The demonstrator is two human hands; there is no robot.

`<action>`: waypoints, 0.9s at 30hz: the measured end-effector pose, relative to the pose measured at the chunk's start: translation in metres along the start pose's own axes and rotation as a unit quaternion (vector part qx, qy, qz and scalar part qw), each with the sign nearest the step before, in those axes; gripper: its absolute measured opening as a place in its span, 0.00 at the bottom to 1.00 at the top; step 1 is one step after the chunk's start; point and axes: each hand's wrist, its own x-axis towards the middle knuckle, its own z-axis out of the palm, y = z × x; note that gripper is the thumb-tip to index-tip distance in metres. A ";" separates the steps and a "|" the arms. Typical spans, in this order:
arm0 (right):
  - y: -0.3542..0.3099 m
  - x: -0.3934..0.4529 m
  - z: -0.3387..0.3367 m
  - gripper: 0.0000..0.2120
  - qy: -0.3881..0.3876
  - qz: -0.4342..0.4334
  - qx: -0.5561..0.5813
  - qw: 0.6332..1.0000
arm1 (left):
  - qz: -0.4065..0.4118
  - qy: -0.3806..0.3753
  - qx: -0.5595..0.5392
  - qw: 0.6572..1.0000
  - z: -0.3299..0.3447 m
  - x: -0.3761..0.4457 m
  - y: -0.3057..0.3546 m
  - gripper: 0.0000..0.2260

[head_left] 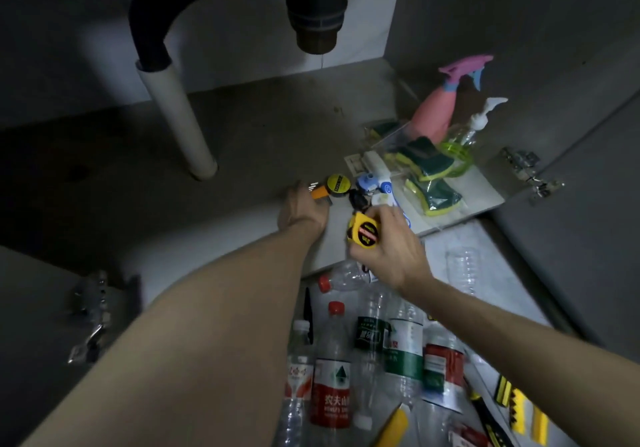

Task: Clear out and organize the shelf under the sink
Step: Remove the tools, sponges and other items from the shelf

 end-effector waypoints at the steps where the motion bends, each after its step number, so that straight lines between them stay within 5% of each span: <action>1: 0.009 -0.011 -0.002 0.23 0.009 0.027 0.032 0.999 | -0.006 0.010 0.002 1.000 0.007 -0.001 0.001 0.19; 6: 0.041 -0.050 -0.009 0.18 0.016 0.096 0.112 0.989 | -0.023 0.003 0.058 0.998 0.025 0.008 0.004 0.29; 12: 0.057 -0.072 -0.003 0.22 0.011 0.127 0.134 0.983 | -0.075 -0.004 -0.005 0.997 0.024 0.024 0.006 0.46; 20: 0.066 -0.109 -0.015 0.20 0.004 0.136 0.164 0.977 | 0.006 0.112 -0.088 0.990 0.001 -0.015 -0.011 0.16; 27: 0.068 -0.166 -0.032 0.23 -0.038 0.126 0.165 0.978 | 0.061 0.110 -0.106 0.986 -0.034 -0.083 -0.015 0.14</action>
